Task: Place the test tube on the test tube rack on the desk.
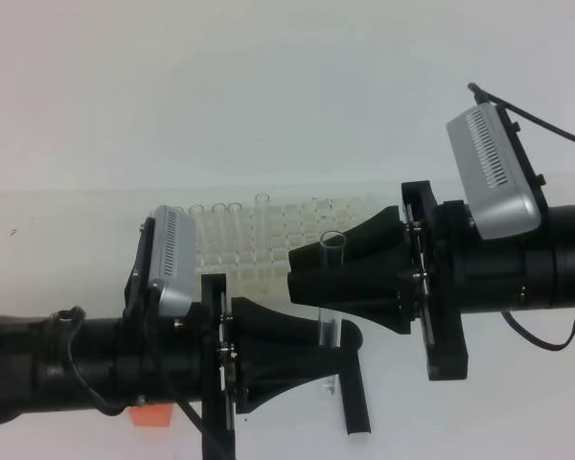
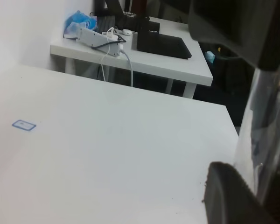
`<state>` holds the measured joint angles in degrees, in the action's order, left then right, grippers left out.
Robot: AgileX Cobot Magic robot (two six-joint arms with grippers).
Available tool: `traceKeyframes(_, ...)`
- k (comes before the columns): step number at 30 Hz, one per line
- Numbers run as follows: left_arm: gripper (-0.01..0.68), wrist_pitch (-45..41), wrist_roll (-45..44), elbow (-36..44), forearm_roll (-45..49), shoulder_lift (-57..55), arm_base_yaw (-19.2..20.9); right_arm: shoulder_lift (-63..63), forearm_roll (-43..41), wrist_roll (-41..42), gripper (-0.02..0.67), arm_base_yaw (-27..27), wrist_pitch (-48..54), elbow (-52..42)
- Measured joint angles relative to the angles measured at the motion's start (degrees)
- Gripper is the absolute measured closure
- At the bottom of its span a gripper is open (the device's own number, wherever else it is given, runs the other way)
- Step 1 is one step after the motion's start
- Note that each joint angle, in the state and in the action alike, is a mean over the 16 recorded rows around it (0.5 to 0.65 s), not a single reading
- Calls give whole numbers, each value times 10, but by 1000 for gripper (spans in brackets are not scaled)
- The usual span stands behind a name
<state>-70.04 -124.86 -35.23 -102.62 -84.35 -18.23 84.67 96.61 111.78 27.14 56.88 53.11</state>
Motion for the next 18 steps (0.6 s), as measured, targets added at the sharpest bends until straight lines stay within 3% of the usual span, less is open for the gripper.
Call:
traceKeyframes(4, 467, 2, 52, 0, 0, 0, 0, 2, 0, 3, 527, 0, 6, 0)
traceKeyframes(13, 246, -3, 175, 0, 0, 0, 0, 3, 0, 13, 530, 0, 6, 10)
traceKeyframes(16, 205, -11, 195, 0, 2, 0, -1, 1, -4, 13, 530, 0, 5, 20)
traceKeyframes(18, 212, -18, 200, 0, 3, 0, -1, -3, -11, 9, 530, -2, 2, 30)
